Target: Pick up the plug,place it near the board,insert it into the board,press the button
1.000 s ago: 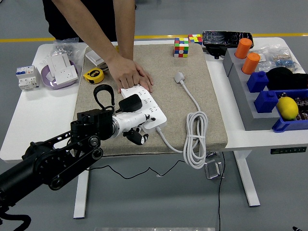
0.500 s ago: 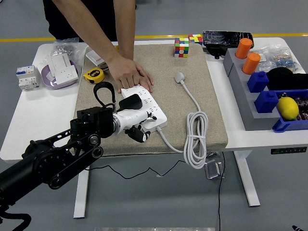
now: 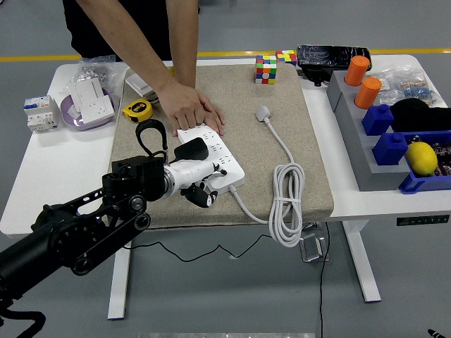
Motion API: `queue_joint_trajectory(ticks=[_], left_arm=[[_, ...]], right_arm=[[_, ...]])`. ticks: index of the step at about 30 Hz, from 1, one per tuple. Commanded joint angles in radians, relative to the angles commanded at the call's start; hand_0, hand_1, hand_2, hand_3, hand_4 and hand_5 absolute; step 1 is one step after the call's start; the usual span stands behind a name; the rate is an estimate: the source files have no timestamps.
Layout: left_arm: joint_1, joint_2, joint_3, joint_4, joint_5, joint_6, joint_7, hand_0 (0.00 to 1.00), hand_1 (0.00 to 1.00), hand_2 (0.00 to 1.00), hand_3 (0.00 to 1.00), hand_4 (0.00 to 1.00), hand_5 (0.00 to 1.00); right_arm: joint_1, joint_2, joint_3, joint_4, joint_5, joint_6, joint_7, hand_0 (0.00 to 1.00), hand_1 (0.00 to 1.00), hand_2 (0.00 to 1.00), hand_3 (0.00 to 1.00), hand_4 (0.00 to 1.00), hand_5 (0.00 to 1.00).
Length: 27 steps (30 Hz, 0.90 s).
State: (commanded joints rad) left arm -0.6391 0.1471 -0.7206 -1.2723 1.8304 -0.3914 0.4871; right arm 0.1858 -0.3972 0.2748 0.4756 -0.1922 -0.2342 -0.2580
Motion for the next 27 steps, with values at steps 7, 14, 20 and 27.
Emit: queue_joint_trajectory(ticks=[7, 14, 20, 27], left_arm=[[-0.001, -0.002, -0.002, 0.01, 0.003, 0.002, -0.003, 0.14, 0.057, 0.172, 0.928, 0.408, 0.212], [0.003, -0.003, 0.007, 0.028, 0.004, 0.0, -0.006, 0.14, 0.057, 0.172, 0.927, 0.408, 0.212], [0.007, -0.003, 0.013, 0.036, 0.011, 0.002, -0.008, 0.139, 0.057, 0.172, 0.924, 0.409, 0.211], [0.008, 0.0, 0.003, 0.021, 0.02, 0.01, -0.013, 0.139, 0.057, 0.172, 0.921, 0.41, 0.206]], right_arm=[[0.0, 0.0, -0.001, 0.0, -0.001, 0.0, 0.0, 0.871, 0.795, 0.765, 0.778, 0.998, 0.811], [-0.004, -0.003, -0.003, 0.0, 0.001, 0.0, 0.0, 0.871, 0.795, 0.765, 0.779, 0.998, 0.811], [-0.005, -0.002, -0.004, 0.0, 0.001, 0.0, 0.0, 0.871, 0.795, 0.765, 0.778, 0.998, 0.811], [-0.006, -0.002, -0.007, 0.0, 0.003, -0.001, 0.0, 0.872, 0.795, 0.765, 0.778, 0.998, 0.809]])
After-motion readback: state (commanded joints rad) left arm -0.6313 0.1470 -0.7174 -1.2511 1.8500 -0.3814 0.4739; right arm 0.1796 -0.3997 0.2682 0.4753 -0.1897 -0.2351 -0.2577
